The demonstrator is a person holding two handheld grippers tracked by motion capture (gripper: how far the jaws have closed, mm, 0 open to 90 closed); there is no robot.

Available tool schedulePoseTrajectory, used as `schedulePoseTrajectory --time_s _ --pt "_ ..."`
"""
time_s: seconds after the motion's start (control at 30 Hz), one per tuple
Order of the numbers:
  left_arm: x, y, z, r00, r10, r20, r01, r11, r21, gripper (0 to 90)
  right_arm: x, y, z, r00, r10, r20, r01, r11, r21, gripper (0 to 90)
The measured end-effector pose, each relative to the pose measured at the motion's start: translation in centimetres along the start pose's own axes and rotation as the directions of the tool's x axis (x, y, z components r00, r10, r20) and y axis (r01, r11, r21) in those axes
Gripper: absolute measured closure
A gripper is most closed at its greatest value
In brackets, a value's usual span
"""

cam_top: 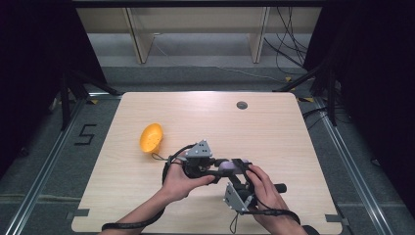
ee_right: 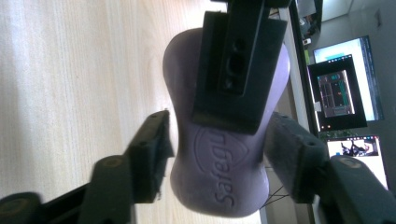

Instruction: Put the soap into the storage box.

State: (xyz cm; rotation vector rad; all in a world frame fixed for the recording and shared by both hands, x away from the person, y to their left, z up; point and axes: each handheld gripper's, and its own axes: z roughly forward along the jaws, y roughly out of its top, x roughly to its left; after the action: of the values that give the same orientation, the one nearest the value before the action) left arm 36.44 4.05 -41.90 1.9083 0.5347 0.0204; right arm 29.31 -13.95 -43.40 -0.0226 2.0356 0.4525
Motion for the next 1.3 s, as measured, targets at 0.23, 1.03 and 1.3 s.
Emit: schedulePoseTrajectory --time_s 0.23,1.03,1.3 --pt "-0.2 0.0 -0.2 0.9991 0.009 -0.041 -0.009 0.9999 0.011 59.0 -0.1 -0.1 -0.2 0.9988 0.022 0.043 -0.022 1.0 0.003 33.4" --pt "1.0 -0.1 -1.4 0.9747 -0.023 -0.222 0.024 0.9997 0.001 59.0 -0.8 -1.2 -0.8 0.9979 0.047 0.043 -0.049 0.998 0.028 32.9" --pt "1.2 -0.3 -1.6 0.9594 -0.049 -0.278 0.044 0.9988 -0.022 59.0 -0.7 -2.0 -1.2 0.9915 0.122 0.047 -0.124 0.991 0.05 32.9"
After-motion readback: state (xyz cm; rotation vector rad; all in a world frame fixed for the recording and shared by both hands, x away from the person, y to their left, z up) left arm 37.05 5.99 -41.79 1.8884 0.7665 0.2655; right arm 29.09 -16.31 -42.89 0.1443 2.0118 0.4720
